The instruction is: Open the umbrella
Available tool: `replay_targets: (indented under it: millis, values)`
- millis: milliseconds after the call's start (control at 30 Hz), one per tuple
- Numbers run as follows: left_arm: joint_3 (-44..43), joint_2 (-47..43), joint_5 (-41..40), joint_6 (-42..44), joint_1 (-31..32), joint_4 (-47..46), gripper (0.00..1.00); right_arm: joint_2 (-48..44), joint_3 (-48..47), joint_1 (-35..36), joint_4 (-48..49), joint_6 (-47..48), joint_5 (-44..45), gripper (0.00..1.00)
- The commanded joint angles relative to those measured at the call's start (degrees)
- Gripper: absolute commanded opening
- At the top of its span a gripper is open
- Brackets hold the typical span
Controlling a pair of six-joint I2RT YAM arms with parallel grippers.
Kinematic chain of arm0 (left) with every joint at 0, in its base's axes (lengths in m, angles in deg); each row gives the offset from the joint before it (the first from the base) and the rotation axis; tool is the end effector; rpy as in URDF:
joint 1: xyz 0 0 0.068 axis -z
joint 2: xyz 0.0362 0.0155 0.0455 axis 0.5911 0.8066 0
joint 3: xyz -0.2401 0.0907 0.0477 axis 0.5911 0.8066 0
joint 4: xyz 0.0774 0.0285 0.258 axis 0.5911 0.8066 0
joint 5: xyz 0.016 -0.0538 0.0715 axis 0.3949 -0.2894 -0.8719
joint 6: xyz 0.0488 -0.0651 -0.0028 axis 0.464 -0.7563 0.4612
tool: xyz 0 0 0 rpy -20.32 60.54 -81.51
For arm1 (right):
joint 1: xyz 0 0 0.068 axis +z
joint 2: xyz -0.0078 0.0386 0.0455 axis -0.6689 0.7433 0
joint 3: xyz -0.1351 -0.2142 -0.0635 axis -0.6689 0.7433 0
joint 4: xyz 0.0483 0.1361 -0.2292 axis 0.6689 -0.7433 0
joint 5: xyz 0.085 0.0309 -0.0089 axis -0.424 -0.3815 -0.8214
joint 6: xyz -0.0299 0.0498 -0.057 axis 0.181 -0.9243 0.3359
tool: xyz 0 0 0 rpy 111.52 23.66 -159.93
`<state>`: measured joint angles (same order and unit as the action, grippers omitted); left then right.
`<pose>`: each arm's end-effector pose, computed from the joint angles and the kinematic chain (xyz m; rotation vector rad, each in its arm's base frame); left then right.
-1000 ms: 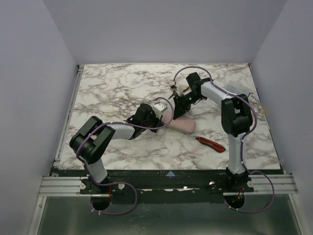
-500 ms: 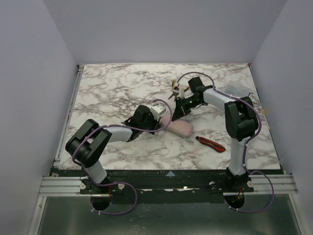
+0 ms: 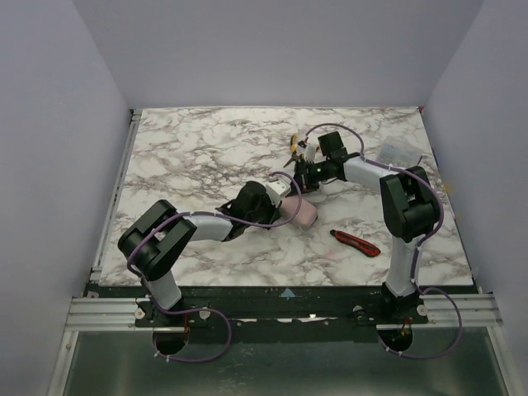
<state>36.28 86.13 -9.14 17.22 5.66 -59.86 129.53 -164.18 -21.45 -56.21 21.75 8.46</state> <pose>0.2625 -0.2528 0.1080 0.8123 2.0614 -0.6580 0.3845 0.1977 0.1227 -0.4723 2.5181 1.2438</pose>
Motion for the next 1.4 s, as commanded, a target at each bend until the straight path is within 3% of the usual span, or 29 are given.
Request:
replay_targets:
  millis: [0, 267, 433, 467, 533, 667, 800, 1000, 1133, 1367]
  values:
    - [-2.8, 1.1, 6.2, -2.3, 3.0, -3.5, 0.0, 0.5, 2.7, 0.8, 12.1, -3.9, 14.0, 0.0]
    - [-2.7, 0.6, 13.5, 2.7, 5.3, -5.0, 0.0, 1.5, 2.6, 1.0, 14.2, -3.7, 17.4, 0.0]
    - [-3.7, 0.4, 14.7, 6.7, 5.4, -1.9, 0.0, 2.0, 1.7, 1.0, 14.4, -2.8, 14.2, 0.0]
    - [-3.7, 0.1, 13.8, 6.6, 5.0, -1.2, 0.05, 1.9, 1.4, 1.0, 14.1, -2.2, 12.7, 0.0]
    - [-3.4, -0.8, 13.4, 5.4, 3.3, -0.6, 0.3, 1.9, 0.0, 1.0, 11.2, 0.7, 9.9, 0.01]
    - [-1.4, -4.3, 14.6, 1.4, -1.6, -0.7, 0.56, 0.9, -2.2, 1.0, 5.2, 6.7, 7.0, 0.24]
    - [-0.2, -8.6, 18.3, -1.6, -3.8, -0.9, 0.69, -0.6, -2.6, 1.0, 0.9, 12.6, 2.8, 0.48]
    - [1.7, -14.2, 19.2, -8.4, -7.2, -1.1, 0.71, -1.0, -6.8, 0.9, -10.6, 21.3, -3.6, 0.63]
    - [3.3, -17.8, 16.6, -8.0, -9.6, 0.5, 0.71, -2.9, -6.8, 1.0, -14.6, 26.5, -6.3, 0.77]
    - [0.2, -17.4, 11.7, -11.2, -15.4, 2.9, 0.72, -1.0, -10.5, 2.1, -25.2, 35.6, -11.6, 0.73]
